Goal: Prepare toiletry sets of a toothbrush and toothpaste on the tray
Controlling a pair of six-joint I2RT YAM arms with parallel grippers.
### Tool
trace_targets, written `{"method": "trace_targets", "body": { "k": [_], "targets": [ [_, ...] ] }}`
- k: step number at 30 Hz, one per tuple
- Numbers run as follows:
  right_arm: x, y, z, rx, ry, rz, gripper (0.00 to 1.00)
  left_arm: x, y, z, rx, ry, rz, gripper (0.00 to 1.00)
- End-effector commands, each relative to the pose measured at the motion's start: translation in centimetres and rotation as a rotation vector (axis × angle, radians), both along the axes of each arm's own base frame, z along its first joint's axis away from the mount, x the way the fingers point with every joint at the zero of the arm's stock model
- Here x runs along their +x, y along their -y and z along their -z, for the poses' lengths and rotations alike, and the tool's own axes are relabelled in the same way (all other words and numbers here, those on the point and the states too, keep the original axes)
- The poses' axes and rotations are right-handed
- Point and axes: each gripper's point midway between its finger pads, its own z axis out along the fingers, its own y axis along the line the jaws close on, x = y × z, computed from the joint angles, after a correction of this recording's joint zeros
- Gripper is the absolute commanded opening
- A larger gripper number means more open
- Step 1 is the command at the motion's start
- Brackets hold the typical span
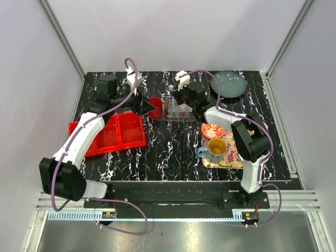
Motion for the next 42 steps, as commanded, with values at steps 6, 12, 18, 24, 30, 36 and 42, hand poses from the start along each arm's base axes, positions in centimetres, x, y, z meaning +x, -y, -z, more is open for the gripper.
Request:
{"method": "trace_targets", "body": {
  "k": [6, 12, 18, 24, 30, 36, 42],
  "targets": [
    [0.6, -0.3, -0.3, -0.004, 0.025, 0.006, 0.05, 0.4, 0.1, -1.0, -0.024, 0.045, 0.020, 0.62],
    [0.7, -0.5, -0.2, -0.006, 0.009, 0.003, 0.14, 0.4, 0.0, -1.0, -0.023, 0.047, 0.019, 0.62],
    [0.8, -0.5, -0.3, -0.006, 0.004, 0.006, 0.20, 0.3, 0.0, -0.9, -0.024, 0.041, 0.020, 0.62],
    [0.8, -0.5, -0.5, -0.007, 0.002, 0.005, 0.23, 0.3, -0.1, -1.1, -0.026, 0.044, 0.021, 0.62],
    [0.6, -0.6, -0.8, 0.000, 0.003, 0.000, 0.23, 0.2, -0.1, -1.2, -0.026, 0.045, 0.021, 0.62],
    [0.0, -0.6, -1.8, 0.011, -0.001, -0.010, 0.23, 0.1, -0.2, -1.4, -0.027, 0.048, 0.018, 0.62],
    [-2.6, -1.9, -4.3, 0.008, 0.013, -0.128, 0.28, 0.1, -0.5, -2.1, -0.027, 0.064, 0.008, 0.62]
  ]
}}
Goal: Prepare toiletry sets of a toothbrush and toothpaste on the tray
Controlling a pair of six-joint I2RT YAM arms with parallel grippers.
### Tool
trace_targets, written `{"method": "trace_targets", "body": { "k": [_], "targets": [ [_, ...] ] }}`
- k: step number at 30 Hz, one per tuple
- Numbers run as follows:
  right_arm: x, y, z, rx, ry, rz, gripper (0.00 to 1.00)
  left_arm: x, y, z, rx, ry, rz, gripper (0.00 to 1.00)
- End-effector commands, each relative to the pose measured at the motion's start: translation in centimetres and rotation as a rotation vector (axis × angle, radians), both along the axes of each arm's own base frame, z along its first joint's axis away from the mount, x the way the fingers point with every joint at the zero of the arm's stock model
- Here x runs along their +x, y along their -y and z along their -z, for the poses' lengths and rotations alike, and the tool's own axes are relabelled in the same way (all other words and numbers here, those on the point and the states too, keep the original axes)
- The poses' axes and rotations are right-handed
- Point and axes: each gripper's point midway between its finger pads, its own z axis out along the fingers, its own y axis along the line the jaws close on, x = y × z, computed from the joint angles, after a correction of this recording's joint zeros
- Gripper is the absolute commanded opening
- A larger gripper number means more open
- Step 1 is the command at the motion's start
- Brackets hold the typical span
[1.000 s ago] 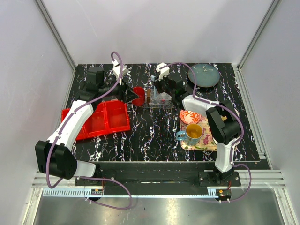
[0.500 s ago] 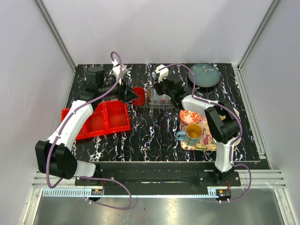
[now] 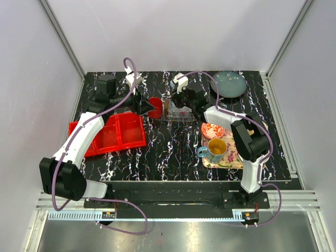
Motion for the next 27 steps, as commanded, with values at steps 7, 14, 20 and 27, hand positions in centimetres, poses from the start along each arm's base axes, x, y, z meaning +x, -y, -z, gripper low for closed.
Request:
{"method": "trace_targets", "body": {
  "k": [7, 14, 20, 27],
  "targets": [
    [-5.5, -2.0, -12.3, 0.088, 0.126, -0.229, 0.35, -0.2, -0.8, -2.8, -0.018, 0.080, -0.012, 0.63],
    [-6.3, 1.2, -17.7, 0.052, 0.210, -0.119, 0.47, 0.3, -2.0, -4.0, -0.004, 0.114, -0.103, 0.63],
    [-5.3, 6.1, -20.8, 0.000, 0.288, 0.074, 0.59, 1.4, -4.3, -5.3, 0.023, 0.201, -0.245, 0.68],
    [-4.5, 13.2, -23.3, 0.034, 0.280, 0.244, 0.64, 2.9, -8.6, -5.6, 0.026, 0.201, -0.450, 0.74]
  ]
}}
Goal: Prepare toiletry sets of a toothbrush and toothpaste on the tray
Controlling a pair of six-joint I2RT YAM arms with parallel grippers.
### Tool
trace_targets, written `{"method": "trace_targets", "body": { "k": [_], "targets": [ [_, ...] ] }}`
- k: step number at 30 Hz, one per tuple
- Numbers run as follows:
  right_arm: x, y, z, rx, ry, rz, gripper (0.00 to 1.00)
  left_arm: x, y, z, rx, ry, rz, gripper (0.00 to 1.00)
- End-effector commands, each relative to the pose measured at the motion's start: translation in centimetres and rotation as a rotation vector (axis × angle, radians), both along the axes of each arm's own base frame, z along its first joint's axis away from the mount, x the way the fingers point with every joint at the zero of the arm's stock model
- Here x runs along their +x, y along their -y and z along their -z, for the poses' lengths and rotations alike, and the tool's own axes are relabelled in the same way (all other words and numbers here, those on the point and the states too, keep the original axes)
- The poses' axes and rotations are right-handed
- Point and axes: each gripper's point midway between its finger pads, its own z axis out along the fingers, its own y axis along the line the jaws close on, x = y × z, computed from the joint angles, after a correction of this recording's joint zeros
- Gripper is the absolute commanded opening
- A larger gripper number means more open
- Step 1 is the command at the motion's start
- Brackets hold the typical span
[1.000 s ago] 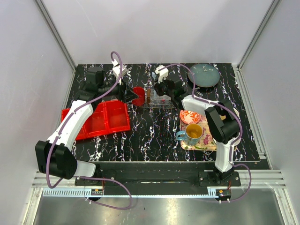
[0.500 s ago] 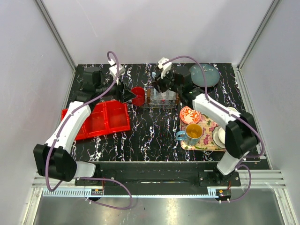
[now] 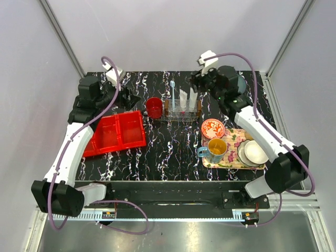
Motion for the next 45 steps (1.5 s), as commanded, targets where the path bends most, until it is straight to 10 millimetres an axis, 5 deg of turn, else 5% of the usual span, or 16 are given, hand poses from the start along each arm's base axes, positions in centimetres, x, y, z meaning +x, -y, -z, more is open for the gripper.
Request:
{"method": "trace_targets", "body": {
  "k": [1, 6, 10, 18, 28, 45],
  "targets": [
    [0.7, 6.6, -4.5, 0.055, 0.048, 0.191, 0.65, 1.6, -3.6, -1.2, -0.011, 0.053, -0.182, 0.77],
    [0.9, 12.8, -6.0, 0.066, 0.063, 0.385, 0.80, 2.3, -7.9, -1.9, -0.015, 0.107, -0.351, 0.97],
    [0.7, 16.1, -6.1, 0.030, 0.087, 0.525, 0.99, 2.2, -10.7, -2.2, -0.038, 0.124, -0.435, 0.99],
    [-1.3, 17.9, -5.8, 0.004, 0.067, 0.572, 1.00, 2.3, -16.4, -0.4, -0.051, 0.029, -0.597, 0.99],
    [-3.7, 18.7, -4.3, 0.012, -0.004, 0.595, 1.00, 1.1, -16.8, -0.3, -0.041, 0.037, -0.606, 0.99],
    [-5.9, 21.3, -5.4, 0.036, 0.057, 0.712, 1.00, 0.2, -16.9, -2.6, -0.066, 0.115, -0.635, 0.99]
  ]
}}
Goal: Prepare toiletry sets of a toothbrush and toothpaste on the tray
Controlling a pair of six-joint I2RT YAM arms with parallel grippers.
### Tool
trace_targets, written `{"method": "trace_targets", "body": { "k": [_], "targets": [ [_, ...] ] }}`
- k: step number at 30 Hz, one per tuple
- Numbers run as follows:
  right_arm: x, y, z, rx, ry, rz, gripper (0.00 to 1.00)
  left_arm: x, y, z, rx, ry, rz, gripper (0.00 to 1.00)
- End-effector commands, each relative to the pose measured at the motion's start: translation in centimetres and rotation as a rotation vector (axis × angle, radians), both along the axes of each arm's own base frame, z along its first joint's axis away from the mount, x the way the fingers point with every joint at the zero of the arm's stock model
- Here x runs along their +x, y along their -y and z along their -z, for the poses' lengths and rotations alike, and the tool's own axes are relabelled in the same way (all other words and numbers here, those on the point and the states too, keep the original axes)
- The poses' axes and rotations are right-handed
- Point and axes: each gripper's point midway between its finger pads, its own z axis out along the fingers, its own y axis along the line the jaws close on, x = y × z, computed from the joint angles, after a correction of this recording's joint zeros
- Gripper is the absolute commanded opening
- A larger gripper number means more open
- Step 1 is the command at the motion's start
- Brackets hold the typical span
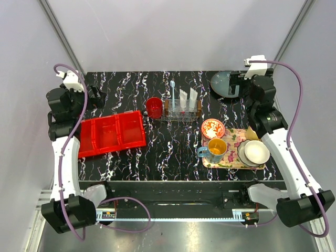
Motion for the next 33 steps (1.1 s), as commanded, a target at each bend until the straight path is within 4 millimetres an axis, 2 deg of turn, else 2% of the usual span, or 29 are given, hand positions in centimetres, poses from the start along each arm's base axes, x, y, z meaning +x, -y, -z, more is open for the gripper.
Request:
{"method": "trace_targets", "body": {
  "k": [1, 15, 33],
  "targets": [
    [-0.71, 1.00, -1.54, 0.024, 0.061, 0.046, 1.00, -0.73, -0.44, -2.82, 0.027, 0.105, -0.035, 0.99],
    [-1.15, 1.66, -1.57, 0.024, 0.067, 0.076, 1.00, -1.39, -0.09, -3.35, 0.056, 0.128, -0.014, 0.99],
    [-0.87, 1.58, -0.92, 0.024, 0.051, 0.080, 1.00, -1.14, -0.06, -3.09, 0.053, 0.121, -0.007, 0.99]
  ]
}}
